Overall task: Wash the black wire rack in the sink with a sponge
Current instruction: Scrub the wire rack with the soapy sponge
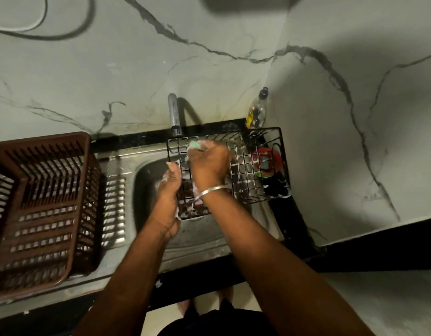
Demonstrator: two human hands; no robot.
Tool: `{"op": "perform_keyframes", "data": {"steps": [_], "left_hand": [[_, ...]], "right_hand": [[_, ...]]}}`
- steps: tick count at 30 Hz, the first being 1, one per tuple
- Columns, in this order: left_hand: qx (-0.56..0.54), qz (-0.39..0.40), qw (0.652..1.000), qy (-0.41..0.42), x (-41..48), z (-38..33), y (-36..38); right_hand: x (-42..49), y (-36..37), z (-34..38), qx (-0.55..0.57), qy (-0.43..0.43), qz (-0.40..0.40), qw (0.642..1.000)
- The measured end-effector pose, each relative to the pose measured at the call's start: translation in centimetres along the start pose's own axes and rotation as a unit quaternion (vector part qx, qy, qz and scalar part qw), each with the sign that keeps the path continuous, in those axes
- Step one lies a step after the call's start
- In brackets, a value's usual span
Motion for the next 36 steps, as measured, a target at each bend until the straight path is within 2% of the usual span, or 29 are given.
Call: {"op": "perform_keyframes", "data": {"steps": [3,6,8,10,13,16,17,20,23,25,26,28,29,30,31,32,33,34,35,36], "left_hand": [[-0.003,0.003,1.0,0.012,0.1,-0.2,0.1],[0.0,0.001,1.0,0.014,0.1,-0.4,0.1],[0.01,-0.001,1.0,0.022,0.0,-0.4,-0.2],[0.003,0.002,1.0,0.018,-0.1,-0.5,-0.4],[-0.011,-0.002,1.0,0.02,-0.1,-0.7,-0.7],[0.021,-0.013,0.999,0.038,0.4,-1.2,-0.9],[0.023,-0.012,0.999,0.037,0.4,-1.2,-1.0],[0.032,0.003,0.999,0.034,0.5,-1.2,-1.1],[0.048,0.003,0.997,0.052,0.4,-1.5,-1.2],[0.058,0.007,0.997,0.042,0.3,-1.3,-1.3],[0.061,0.008,0.998,0.033,0.3,-1.3,-1.2],[0.069,0.001,0.997,0.025,0.2,-1.4,-1.0],[0.069,-0.001,0.997,0.025,0.1,-1.6,-0.8],[0.066,-0.002,0.997,0.027,0.1,-1.7,-0.8],[0.063,-0.004,0.998,0.03,0.1,-1.9,-0.7],[0.061,-0.006,0.998,0.034,0.2,-2.0,-0.7],[0.059,-0.006,0.998,0.034,0.2,-2.0,-0.7],[0.054,-0.002,0.998,0.032,0.1,-2.0,-0.6],[0.048,0.001,0.998,0.03,0.1,-2.0,-0.6],[0.044,0.004,0.999,0.03,0.1,-2.0,-0.6]], "right_hand": [[-0.4,2.1,-0.5,0.045,-0.012,0.072,0.996],[-1.0,2.4,-0.3,0.027,-0.08,0.058,0.995],[-0.9,2.7,0.0,0.014,-0.109,0.102,0.989],[-0.4,3.3,-0.1,0.028,-0.062,0.164,0.984],[-0.5,2.9,-0.3,0.136,0.019,0.147,0.979],[-1.7,3.5,0.1,0.316,0.089,0.233,0.915],[-2.0,3.6,0.2,0.343,0.094,0.239,0.904],[-1.9,3.7,0.4,0.336,0.069,0.223,0.913],[-1.7,3.0,1.0,0.354,0.043,0.286,0.889],[-0.7,2.0,1.2,0.323,-0.005,0.293,0.9],[-0.3,1.4,1.2,0.287,-0.03,0.268,0.919],[-0.2,0.0,1.2,0.129,-0.092,0.163,0.974],[-0.5,-0.8,1.5,0.029,-0.151,0.099,0.983],[-1.2,-1.2,1.9,-0.069,-0.233,0.056,0.969],[-2.0,-1.0,2.4,-0.159,-0.325,0.052,0.931],[-2.8,-0.2,2.8,-0.24,-0.402,0.08,0.88],[-3.3,0.5,2.9,-0.31,-0.444,0.118,0.832],[-3.4,1.0,2.9,-0.359,-0.454,0.144,0.803],[-3.0,1.0,2.8,-0.386,-0.443,0.157,0.794],[-2.3,0.6,2.7,-0.391,-0.421,0.161,0.803]]}}
Point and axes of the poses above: each hand's wrist, its own x-axis towards the middle knuckle, its own y-axis out of the palm, z = x × y, the point moved 5 cm from there along x, towards the middle knuckle, and after that the axes turned 8 degrees about z, right-handed, at the moved point
